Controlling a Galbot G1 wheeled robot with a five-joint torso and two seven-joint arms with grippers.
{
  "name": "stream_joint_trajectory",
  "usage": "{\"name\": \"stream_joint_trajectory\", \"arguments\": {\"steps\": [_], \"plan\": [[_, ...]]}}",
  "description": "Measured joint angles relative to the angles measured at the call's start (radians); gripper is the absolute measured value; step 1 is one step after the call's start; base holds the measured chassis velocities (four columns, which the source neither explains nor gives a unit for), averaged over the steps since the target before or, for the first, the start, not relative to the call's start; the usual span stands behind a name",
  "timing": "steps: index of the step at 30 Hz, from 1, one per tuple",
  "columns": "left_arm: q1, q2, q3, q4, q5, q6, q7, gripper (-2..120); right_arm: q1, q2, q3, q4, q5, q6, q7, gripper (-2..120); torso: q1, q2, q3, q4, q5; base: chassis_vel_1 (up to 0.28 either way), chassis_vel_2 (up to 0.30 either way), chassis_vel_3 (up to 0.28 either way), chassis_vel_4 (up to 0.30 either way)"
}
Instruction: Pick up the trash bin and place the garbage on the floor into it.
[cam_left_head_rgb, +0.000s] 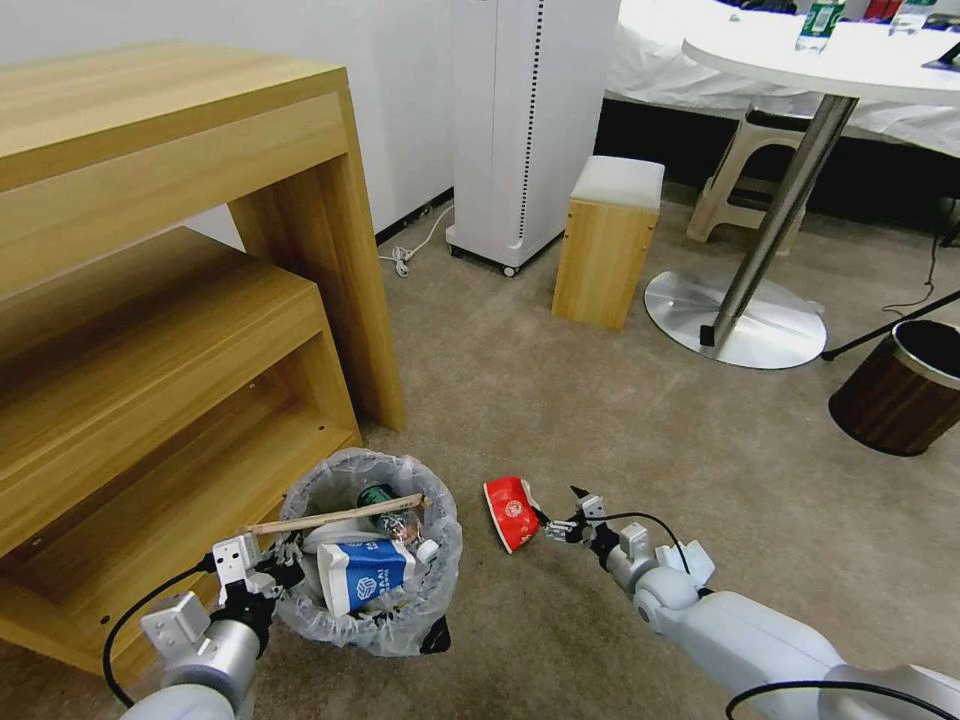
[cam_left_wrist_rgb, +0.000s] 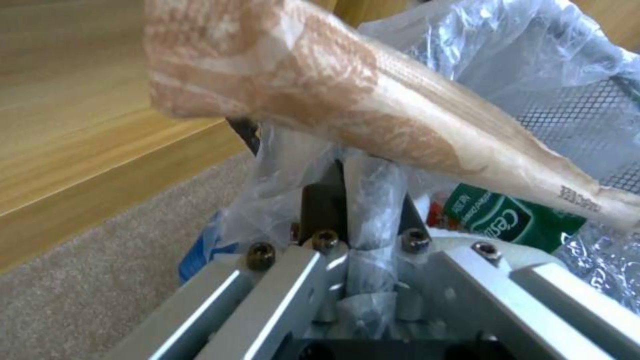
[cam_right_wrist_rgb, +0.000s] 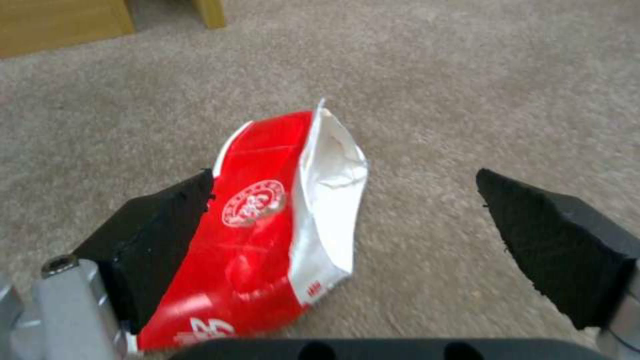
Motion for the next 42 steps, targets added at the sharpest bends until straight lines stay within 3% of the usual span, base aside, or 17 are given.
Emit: {"name": "stream_joint_trajectory", "arguments": {"steps": [4, 9, 13, 15, 24, 31, 34, 40, 42], "plan": [[0.003, -0.002, 0.0, -0.005, -0.001, -0.002, 0.0, 1, 0.013, 0.055, -0.003, -0.074, -0.029, 0.007, -0.01, 100, 0.0, 0.0, 0.0, 0.0, 0.0, 0.0, 0.0, 0.0, 0.0], [0.012, -0.003, 0.0, -0.015, -0.003, -0.004, 0.0, 1, 0.022, 0.136, 0.002, -0.159, -0.068, 0.021, -0.035, 91, 0.0, 0.0, 0.0, 0.0002, 0.0, 0.0, 0.0, 0.0, 0.0], [0.015, -0.006, 0.001, -0.019, -0.004, -0.008, 0.001, 1, 0.021, 0.166, 0.009, -0.19, -0.095, 0.036, -0.043, 78, 0.0, 0.0, 0.0, 0.0003, 0.0004, 0.0, 0.0, 0.0, 0.0], [0.014, -0.005, 0.001, -0.019, -0.005, -0.009, 0.002, 1, 0.017, 0.172, 0.016, -0.196, -0.109, 0.043, -0.04, 66, 0.0, 0.0, 0.0, 0.0001, 0.0003, 0.0, 0.0, 0.0, 0.0], [0.004, 0.002, 0.005, -0.013, -0.01, -0.01, 0.001, 1, 0.008, 0.146, 0.04, -0.189, -0.127, 0.049, -0.032, 38, 0.0, 0.0, 0.0, 0.0, 0.0003, 0.0, 0.0, 0.0, 0.0], [-0.013, 0.014, 0.017, 0.006, -0.027, -0.01, -0.003, 1, -0.017, 0.128, 0.072, -0.203, -0.154, 0.058, -0.031, 7, 0.0, 0.0, 0.0, 0.0, 0.0004, 0.0, 0.0, 0.0, 0.0], [-0.018, 0.013, 0.023, 0.013, -0.027, -0.01, -0.003, 1, -0.026, 0.134, 0.084, -0.22, -0.17, 0.073, -0.035, 0, 0.0, 0.0, 0.0, 0.0002, 0.0005, 0.0, 0.0, 0.0, 0.0], [-0.019, 0.017, 0.025, 0.015, -0.028, -0.01, -0.003, 1, -0.043, 0.115, 0.104, -0.192, -0.182, 0.101, -0.04, 0, 0.0, 0.0, 0.0, 0.0003, 0.0008, 0.0, 0.0, 0.0, 0.0], [-0.019, 0.024, 0.021, 0.019, -0.028, -0.01, -0.003, 1, -0.055, 0.058, 0.118, -0.111, -0.181, 0.122, -0.041, 0, 0.0, 0.0, 0.0, 0.0, 0.0007, 0.0, 0.0, 0.0, 0.0]]}}
